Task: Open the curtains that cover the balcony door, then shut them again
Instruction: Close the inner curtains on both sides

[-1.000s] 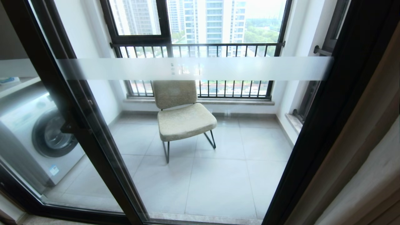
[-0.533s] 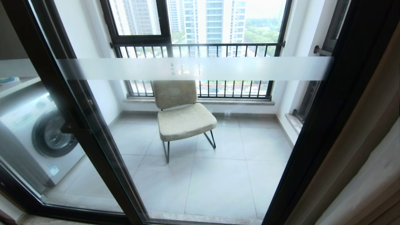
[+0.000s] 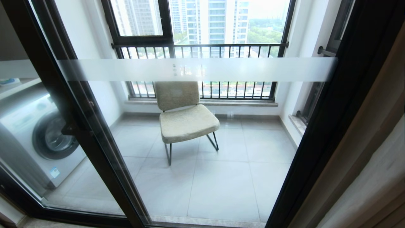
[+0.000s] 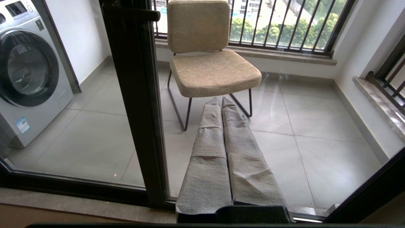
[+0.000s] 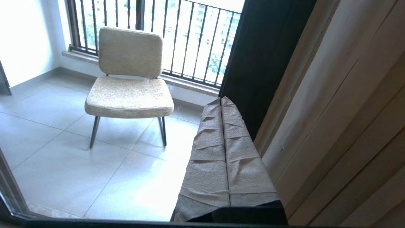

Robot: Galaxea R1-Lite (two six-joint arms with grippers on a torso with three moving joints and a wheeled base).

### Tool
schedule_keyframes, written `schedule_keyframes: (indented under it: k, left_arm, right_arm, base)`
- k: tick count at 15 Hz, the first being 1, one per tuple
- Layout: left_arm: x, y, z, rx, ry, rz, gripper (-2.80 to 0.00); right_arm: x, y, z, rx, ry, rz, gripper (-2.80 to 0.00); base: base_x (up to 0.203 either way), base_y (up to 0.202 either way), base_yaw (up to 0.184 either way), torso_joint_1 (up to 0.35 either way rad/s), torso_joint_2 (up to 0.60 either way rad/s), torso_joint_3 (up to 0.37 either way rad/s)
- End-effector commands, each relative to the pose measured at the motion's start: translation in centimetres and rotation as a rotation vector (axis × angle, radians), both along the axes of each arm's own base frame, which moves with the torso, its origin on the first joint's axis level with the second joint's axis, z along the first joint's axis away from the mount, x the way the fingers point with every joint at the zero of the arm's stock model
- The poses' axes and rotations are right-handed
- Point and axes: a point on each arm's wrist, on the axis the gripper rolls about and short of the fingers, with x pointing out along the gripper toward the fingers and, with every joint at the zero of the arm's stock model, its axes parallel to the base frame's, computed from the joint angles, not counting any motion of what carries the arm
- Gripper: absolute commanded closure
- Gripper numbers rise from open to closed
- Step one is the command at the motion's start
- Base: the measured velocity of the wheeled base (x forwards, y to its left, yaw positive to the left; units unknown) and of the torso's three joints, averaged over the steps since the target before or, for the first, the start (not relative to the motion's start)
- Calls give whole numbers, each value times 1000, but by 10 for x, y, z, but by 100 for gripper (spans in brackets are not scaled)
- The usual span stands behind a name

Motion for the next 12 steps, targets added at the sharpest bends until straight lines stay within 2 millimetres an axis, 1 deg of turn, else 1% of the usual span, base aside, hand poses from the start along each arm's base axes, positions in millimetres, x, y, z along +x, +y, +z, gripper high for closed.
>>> schedule_keyframes:
  k: [1, 5, 7, 10, 12]
  left_arm:
    - [0, 0, 0, 0, -1, 1, 0]
    - [0, 0, 0, 0, -1, 1, 0]
    - [0, 0, 0, 0, -1, 1, 0]
    - [0, 0, 0, 0, -1, 1, 0]
    - [0, 0, 0, 0, -1, 1, 0]
  right_arm:
    - [-6, 1, -9, 2, -15, 32, 0]
    - [-11, 1, -41, 12, 29, 55, 0]
    - [-14, 1, -48, 36, 63, 79, 0]
    - [-20, -2, -66, 97, 158, -28, 0]
    - [-21, -3, -71, 142, 211, -59, 0]
  base:
    - [0, 0, 0, 0, 0, 0]
    - [0, 0, 0, 0, 0, 0]
    - [0, 0, 0, 0, 0, 0]
    - [0, 0, 0, 0, 0, 0]
    - [0, 0, 0, 0, 0, 0]
